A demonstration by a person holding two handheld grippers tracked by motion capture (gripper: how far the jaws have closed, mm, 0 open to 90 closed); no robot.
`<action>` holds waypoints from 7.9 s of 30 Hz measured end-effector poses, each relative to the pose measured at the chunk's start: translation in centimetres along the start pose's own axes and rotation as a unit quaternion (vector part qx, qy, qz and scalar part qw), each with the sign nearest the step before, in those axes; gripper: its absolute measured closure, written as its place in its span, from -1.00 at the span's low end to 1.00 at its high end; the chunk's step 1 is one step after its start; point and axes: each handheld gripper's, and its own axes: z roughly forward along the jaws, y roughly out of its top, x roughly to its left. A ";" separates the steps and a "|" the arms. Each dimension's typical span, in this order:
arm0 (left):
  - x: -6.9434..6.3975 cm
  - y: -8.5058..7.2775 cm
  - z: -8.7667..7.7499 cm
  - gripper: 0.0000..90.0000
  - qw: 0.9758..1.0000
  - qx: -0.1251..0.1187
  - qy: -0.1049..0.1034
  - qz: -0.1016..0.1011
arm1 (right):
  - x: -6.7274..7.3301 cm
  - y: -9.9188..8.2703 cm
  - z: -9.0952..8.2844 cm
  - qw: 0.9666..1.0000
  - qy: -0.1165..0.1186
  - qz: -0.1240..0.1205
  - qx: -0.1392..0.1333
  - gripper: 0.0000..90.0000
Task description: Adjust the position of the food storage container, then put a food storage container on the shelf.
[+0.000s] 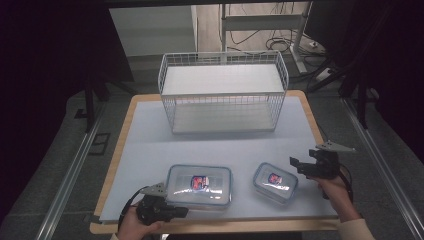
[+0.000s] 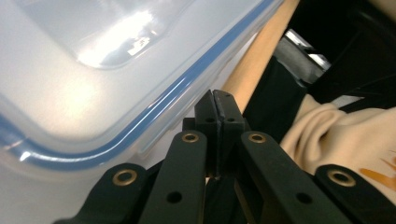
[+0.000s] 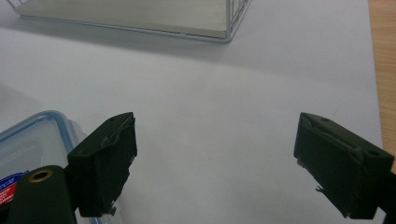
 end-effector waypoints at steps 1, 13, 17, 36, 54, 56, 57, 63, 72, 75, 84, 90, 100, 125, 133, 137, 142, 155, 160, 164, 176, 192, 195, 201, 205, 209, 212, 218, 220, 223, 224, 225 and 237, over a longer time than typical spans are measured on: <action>0.0 0.0 0.2 1.00 1.000 0.000 0.003 -0.002 | 0.0 0.0 0.0 1.000 0.000 -0.001 0.000 -0.71; 0.3 0.6 0.9 1.00 1.000 -0.009 0.020 -0.002 | 0.0 0.0 0.0 1.000 0.001 -0.002 0.000 -0.71; 0.4 1.2 1.3 1.00 1.000 -0.011 0.024 0.001 | 0.0 0.0 0.0 1.000 0.000 -0.002 0.000 -0.71; 2.0 3.5 2.4 1.00 0.999 -0.026 0.047 -0.008 | 0.0 -0.1 0.2 1.000 0.000 -0.007 0.004 -0.71; 3.4 5.7 3.8 1.00 0.998 -0.035 0.057 -0.014 | -0.1 -0.2 0.2 1.000 -0.002 -0.007 0.005 -0.71; 3.6 5.9 3.9 1.00 0.997 -0.036 0.060 -0.014 | -0.2 -0.2 0.2 1.000 -0.003 -0.007 0.005 -0.71; 3.6 5.9 3.9 1.00 0.997 -0.036 0.060 -0.014 | -0.2 -0.2 0.2 1.000 -0.003 -0.007 0.005 -0.71; 3.1 6.0 4.1 1.00 0.998 -0.035 0.059 -0.009 | -0.1 -0.2 0.2 1.000 -0.002 -0.008 0.005 -0.71; 0.0 7.9 6.4 1.00 0.997 -0.024 0.062 0.039 | -0.1 -0.2 0.2 1.000 -0.003 -0.010 0.006 -0.71; -0.2 8.4 7.5 1.00 0.997 -0.018 0.066 0.040 | 0.0 -0.1 0.1 1.000 -0.002 -0.011 0.005 -0.71; 0.2 10.3 9.9 1.00 0.996 -0.029 0.078 0.016 | -0.2 -0.2 0.1 1.000 -0.002 -0.009 0.005 -0.71; 0.5 11.0 10.4 1.00 0.996 -0.028 0.086 0.017 | -0.2 -0.2 0.1 1.000 0.001 -0.011 0.006 -0.71; 0.6 11.6 10.9 1.00 0.995 -0.034 0.092 0.011 | -0.1 -0.2 0.1 1.000 0.001 -0.013 0.008 -0.71; 1.3 8.6 0.6 0.93 0.984 -0.128 0.119 -0.037 | 0.7 0.5 -0.7 0.999 0.029 -0.015 -0.008 -0.75; 2.0 8.6 -1.1 -0.01 0.976 -0.148 0.152 -0.054 | 1.1 0.9 -1.0 0.999 0.037 -0.016 -0.020 -0.75; 2.6 8.6 -1.5 -0.33 0.973 -0.145 0.163 -0.068 | 1.4 0.9 -0.9 0.999 0.041 -0.027 -0.005 -0.72; 2.9 8.5 -1.6 -0.48 0.973 -0.139 0.171 -0.071 | 1.5 1.0 -0.8 0.999 0.048 -0.025 0.004 -0.71; 3.6 8.2 -2.0 -0.47 0.972 -0.137 0.173 -0.080 | 2.0 1.2 -0.8 0.998 0.062 -0.028 0.013 -0.70; 3.9 8.4 -2.1 -0.53 0.973 -0.132 0.169 -0.086 | 2.4 1.4 -0.8 0.997 0.070 -0.028 0.014 -0.71; 4.4 8.4 -2.5 -0.60 0.973 -0.136 0.163 -0.093 | 2.9 1.8 -1.0 0.996 0.080 -0.028 0.014 -0.72; 6.7 8.6 -2.3 -0.65 0.971 -0.114 0.162 -0.132 | 7.8 4.6 0.9 0.989 0.138 -0.042 0.036 -0.76; 9.9 8.9 0.0 -0.64 0.972 -0.096 0.124 -0.172 | 11.0 7.3 6.4 0.984 0.146 0.016 0.102 -0.88; 10.3 9.0 0.6 -0.62 0.973 -0.094 0.108 -0.181 | 11.6 7.5 7.7 0.981 0.148 0.018 0.124 -0.86; 10.8 9.1 0.9 -0.61 0.972 -0.099 0.085 -0.196 | 12.1 7.8 9.0 0.978 0.153 0.021 0.141 -0.78; 11.1 9.0 1.2 -0.59 0.972 -0.098 0.064 -0.202 | 12.3 7.6 10.0 0.973 0.163 0.037 0.162 -0.75; 11.2 9.0 1.5 -0.58 0.973 -0.095 0.048 -0.205 | 12.6 7.4 10.9 0.968 0.171 0.044 0.179 -0.72; 11.4 8.9 1.4 -0.55 0.971 -0.100 0.041 -0.212 | 12.7 7.3 11.5 0.961 0.191 0.063 0.188 -0.71; 11.5 8.8 1.4 -0.55 0.971 -0.099 0.037 -0.215 | 12.8 7.2 12.1 0.952 0.215 0.078 0.203 -0.71; 11.5 8.7 1.4 -0.55 0.970 -0.100 0.035 -0.217 | 13.0 7.1 12.3 0.948 0.227 0.081 0.208 -0.70; 11.5 8.7 1.4 -0.55 0.970 -0.099 0.035 -0.218 | 13.3 7.0 12.5 0.946 0.229 0.079 0.214 -0.75; 11.4 8.7 1.4 -0.54 0.970 -0.098 0.036 -0.218 | 13.3 7.0 12.4 0.946 0.228 0.082 0.216 -0.70; 11.4 8.7 1.4 -0.53 0.971 -0.099 0.037 -0.217 | 13.1 7.0 12.3 0.945 0.229 0.085 0.215 -0.65; 9.9 7.9 0.4 -0.28 0.971 -0.122 0.050 -0.198 | 11.8 6.7 10.8 0.942 0.254 0.109 0.189 -0.21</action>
